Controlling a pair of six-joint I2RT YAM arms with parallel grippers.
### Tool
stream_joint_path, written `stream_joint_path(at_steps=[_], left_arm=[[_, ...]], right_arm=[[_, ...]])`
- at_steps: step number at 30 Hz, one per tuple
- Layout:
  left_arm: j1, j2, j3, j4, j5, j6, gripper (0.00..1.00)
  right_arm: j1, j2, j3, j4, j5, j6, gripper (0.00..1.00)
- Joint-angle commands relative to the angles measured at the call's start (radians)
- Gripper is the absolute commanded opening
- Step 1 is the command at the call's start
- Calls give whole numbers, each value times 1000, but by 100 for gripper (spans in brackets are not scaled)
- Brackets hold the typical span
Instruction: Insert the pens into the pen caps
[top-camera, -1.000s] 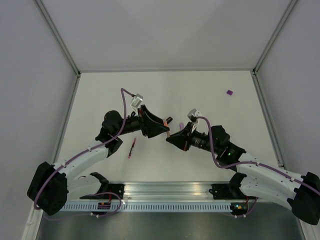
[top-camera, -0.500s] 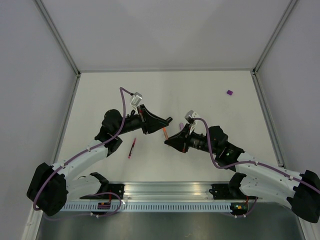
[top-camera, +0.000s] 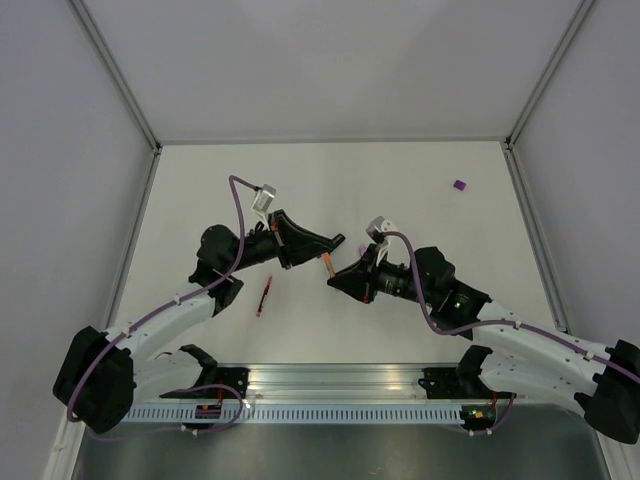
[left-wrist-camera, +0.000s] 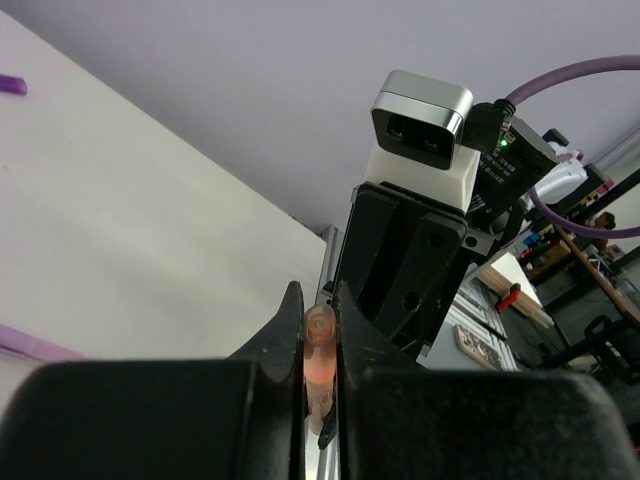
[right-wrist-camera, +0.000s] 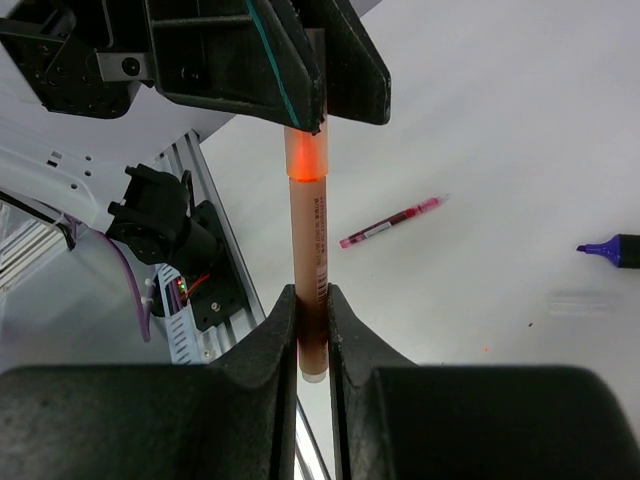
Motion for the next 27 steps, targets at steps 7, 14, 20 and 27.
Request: stream_joint_path(at_steps=[7,14,20,27], left_arm=[[-28,-18,-130,194,57,-195,2],[-67,11,-189,222,1,-193,2],[-82,21,-218,237,-42,-193,2],[-86,-8,-241,223,-90,-176,2]], right_arm=[[-8,49,332,53,138,-135,0],[-8,125,437,65,175,-189,0],[-11,190,510,91,176,-210,0],[-11,234,512,102,169,-200,0]])
